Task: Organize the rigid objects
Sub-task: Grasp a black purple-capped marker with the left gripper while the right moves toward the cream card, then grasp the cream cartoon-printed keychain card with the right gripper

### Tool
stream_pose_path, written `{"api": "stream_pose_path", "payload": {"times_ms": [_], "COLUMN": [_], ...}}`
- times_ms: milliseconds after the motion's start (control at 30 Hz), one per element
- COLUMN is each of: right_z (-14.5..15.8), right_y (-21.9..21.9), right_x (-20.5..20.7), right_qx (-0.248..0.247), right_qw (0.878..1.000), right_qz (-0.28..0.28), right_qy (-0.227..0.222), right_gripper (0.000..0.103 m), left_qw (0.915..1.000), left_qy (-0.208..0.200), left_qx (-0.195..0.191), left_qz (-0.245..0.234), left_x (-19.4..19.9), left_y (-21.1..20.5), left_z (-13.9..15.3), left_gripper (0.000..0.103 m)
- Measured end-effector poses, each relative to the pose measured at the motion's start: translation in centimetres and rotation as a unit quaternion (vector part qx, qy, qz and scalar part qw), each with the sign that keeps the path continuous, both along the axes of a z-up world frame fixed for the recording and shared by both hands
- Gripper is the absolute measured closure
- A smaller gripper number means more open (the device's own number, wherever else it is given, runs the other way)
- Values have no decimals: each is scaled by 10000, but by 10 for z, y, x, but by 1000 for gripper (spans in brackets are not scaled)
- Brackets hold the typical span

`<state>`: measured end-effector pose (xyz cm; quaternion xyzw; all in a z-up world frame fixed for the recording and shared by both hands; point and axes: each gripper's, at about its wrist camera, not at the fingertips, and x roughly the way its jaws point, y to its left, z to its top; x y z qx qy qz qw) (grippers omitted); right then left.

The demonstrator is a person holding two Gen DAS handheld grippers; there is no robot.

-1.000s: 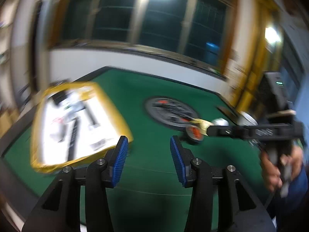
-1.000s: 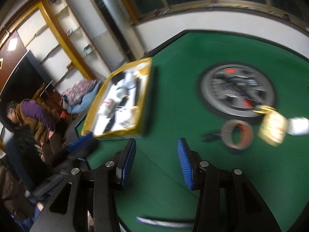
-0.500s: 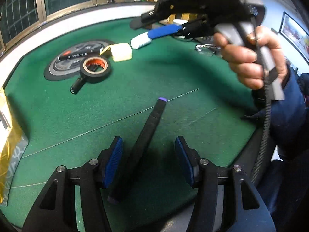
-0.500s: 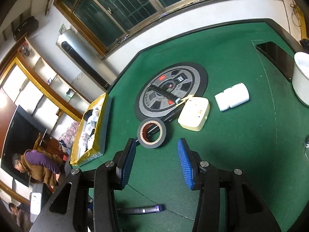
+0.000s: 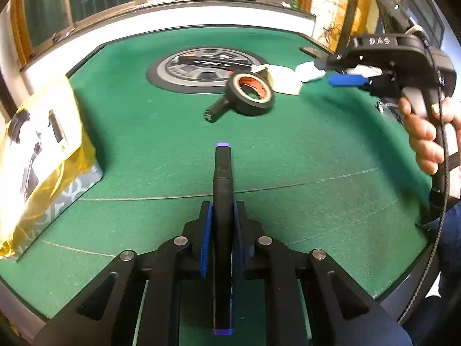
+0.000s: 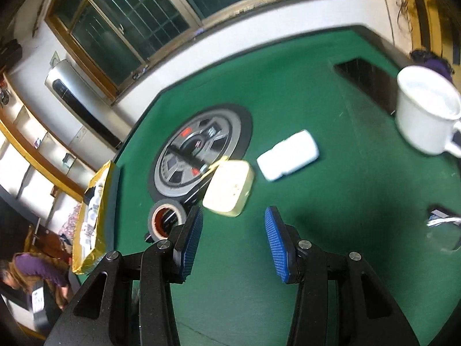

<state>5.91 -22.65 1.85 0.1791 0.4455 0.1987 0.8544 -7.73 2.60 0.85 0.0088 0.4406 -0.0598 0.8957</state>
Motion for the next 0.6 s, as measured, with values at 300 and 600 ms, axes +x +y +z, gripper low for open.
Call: {"api": "stream_pose_path", "payload": {"times_ms": [300,600], "right_z": [-11,-23], "right_y": [50,71], "right_x": [39,57], "right_qx": [-1101,-1794], "right_qw": [9937,9830], "right_qz": [-108,-321], "right_qy": [189,197], "right_gripper": [63,58], "left_qw": [9998,9996], "left_qy": [-117,-157], "left_qx": [136,209], "left_qz": [15,72], "left_x": [-2,-1], "left_y": [-3,-6], "left_z": [-2,-1], "left_gripper": [90,90]}}
